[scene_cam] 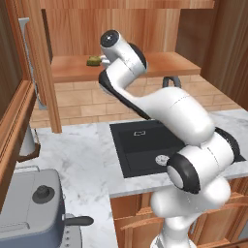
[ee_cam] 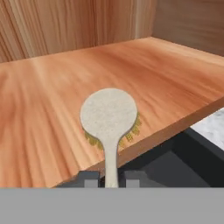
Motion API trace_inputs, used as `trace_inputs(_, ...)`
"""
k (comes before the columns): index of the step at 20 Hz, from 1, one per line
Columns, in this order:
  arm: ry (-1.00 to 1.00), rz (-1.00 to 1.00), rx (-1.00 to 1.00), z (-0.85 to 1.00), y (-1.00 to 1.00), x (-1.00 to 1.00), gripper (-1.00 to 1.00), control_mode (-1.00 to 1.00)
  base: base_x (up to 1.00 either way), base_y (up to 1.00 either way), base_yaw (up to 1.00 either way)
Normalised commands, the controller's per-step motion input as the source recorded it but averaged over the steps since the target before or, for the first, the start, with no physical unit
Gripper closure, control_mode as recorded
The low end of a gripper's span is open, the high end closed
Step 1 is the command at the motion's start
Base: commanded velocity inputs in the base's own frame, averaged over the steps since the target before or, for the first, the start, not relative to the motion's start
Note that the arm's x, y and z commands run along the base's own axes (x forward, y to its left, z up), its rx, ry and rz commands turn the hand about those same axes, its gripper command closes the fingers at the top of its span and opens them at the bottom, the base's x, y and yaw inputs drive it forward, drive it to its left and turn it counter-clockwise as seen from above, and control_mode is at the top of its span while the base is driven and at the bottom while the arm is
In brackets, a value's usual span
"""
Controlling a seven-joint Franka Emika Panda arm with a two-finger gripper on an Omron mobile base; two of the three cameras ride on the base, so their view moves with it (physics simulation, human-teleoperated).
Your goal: Locate and retrieve the sponge and dish brush from the cabinet. Place them next to the sink.
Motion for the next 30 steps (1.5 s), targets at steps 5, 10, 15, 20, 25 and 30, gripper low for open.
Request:
trace_inputs(5, 0.0, -0.03, 0.06, 0.0, 0.0, -1.0, 1.0, -1.0, 0.0, 0.0, 0.0)
trace_inputs(10, 0.0, -0.01, 0.01, 0.01, 0.01, -0.91, 1.0, -1.0, 0.0, 0.0, 0.0)
trace_inputs(15, 0.0, 0.0, 0.0, -0.01, 0.06, -0.88, 1.0, -1.0, 0.0, 0.0, 0.0)
trace_inputs(20, 0.0, 0.0, -0.03, -0.21, 0.08, -0.79, 1.0, -1.0, 0.0, 0.0, 0.0)
trace_inputs(25, 0.02, 0.02, -0.03, -0.57, 0.09, -0.44, 1.0, -1.0, 0.0, 0.0, 0.0)
trace_inputs(30, 0.06, 0.13, 0.0, -0.47, 0.05, -0.02, 1.0, -1.0, 0.0, 0.0, 0.0)
